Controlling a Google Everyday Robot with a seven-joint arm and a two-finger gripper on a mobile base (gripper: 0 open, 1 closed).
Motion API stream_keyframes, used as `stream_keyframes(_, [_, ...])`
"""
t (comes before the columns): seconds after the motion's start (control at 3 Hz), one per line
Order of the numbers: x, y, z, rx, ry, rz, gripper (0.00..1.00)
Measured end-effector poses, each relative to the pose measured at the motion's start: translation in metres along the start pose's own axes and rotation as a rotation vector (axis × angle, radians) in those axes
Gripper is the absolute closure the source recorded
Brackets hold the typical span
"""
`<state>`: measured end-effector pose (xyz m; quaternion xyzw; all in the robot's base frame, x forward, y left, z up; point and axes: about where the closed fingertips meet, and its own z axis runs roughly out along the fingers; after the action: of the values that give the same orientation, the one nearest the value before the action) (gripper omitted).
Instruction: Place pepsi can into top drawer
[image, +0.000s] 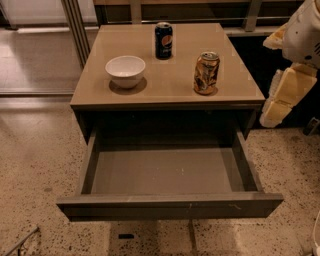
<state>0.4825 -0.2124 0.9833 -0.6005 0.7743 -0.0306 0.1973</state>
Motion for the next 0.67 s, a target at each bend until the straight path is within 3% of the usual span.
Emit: stream_keyframes(0.67, [-0.045,-0.084,0.024,0.058,-0.095,-0.004,0.0])
